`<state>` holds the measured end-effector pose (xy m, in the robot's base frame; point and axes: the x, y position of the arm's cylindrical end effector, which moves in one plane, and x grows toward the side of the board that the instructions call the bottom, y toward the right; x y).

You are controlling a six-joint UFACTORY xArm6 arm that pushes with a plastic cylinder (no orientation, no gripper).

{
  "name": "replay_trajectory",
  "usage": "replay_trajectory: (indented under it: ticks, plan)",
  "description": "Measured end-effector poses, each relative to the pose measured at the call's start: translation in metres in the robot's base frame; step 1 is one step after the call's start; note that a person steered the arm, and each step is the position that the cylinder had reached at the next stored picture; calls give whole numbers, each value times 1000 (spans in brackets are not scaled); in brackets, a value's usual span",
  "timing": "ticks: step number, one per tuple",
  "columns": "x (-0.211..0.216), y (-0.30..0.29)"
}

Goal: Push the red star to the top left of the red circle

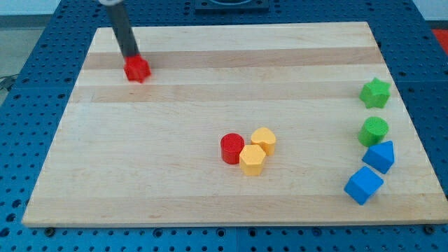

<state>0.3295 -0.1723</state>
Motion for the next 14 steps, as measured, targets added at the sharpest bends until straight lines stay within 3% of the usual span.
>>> replay_trajectory:
  ticks: [1,2,3,4,5,7,8,10,11,12,13,14]
  plan:
    - [79,54]
    - [104,77]
    - [55,62]
    - [43,35]
    - [103,11]
    - [124,10]
    - [113,40]
    - [148,143]
    - [142,146]
    - [103,116]
    - [101,104]
    - [163,76]
